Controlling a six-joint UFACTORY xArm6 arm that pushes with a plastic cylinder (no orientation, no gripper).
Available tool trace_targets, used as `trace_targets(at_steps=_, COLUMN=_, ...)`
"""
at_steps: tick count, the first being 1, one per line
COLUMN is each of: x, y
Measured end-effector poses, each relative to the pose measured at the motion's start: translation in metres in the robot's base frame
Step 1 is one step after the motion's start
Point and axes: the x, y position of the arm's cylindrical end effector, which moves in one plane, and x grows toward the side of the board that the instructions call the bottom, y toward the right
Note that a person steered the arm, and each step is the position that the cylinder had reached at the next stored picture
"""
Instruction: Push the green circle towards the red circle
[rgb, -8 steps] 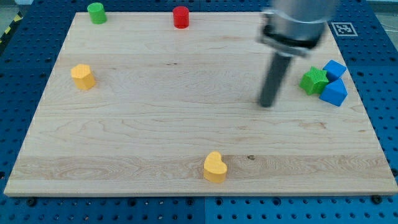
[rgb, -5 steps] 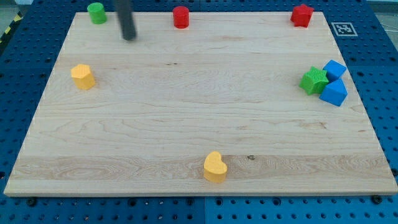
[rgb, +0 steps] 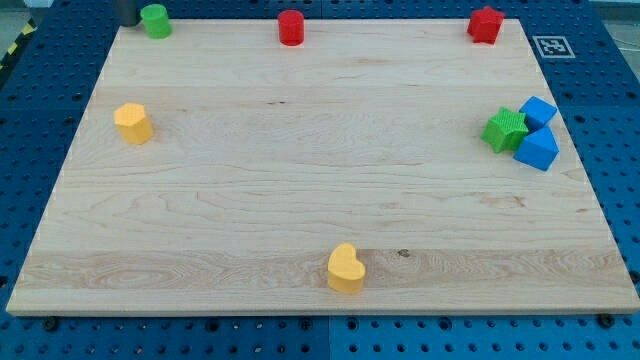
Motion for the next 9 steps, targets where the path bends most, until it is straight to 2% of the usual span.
trace_targets(at_steps=4, x=0.008, y=0.102)
trace_targets(at_steps=7, x=0.068, y=0.109)
trace_targets(at_steps=8, x=0.079, y=0.143)
trace_targets(at_steps=9, x=0.06, y=0.181)
